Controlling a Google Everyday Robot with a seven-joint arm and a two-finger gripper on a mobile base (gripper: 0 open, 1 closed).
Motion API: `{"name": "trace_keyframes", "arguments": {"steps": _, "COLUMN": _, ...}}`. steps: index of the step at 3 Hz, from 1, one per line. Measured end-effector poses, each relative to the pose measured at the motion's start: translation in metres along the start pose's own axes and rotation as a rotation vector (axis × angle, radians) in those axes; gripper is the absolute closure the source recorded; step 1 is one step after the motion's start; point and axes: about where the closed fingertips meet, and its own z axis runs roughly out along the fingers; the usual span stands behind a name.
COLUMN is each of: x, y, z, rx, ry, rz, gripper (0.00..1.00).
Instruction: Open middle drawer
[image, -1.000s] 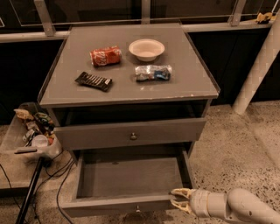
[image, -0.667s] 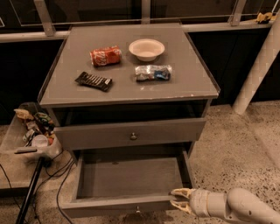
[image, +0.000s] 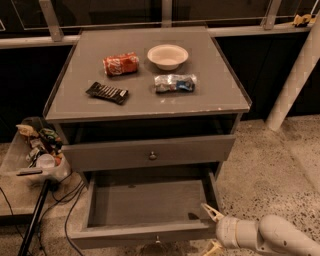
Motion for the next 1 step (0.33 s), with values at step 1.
{"name": "trace_keyframes", "arguments": {"steps": 1, "x": 0.0, "y": 0.0, "z": 0.0, "rx": 0.0, "ry": 0.0, "rz": 0.0, "gripper": 0.0}}
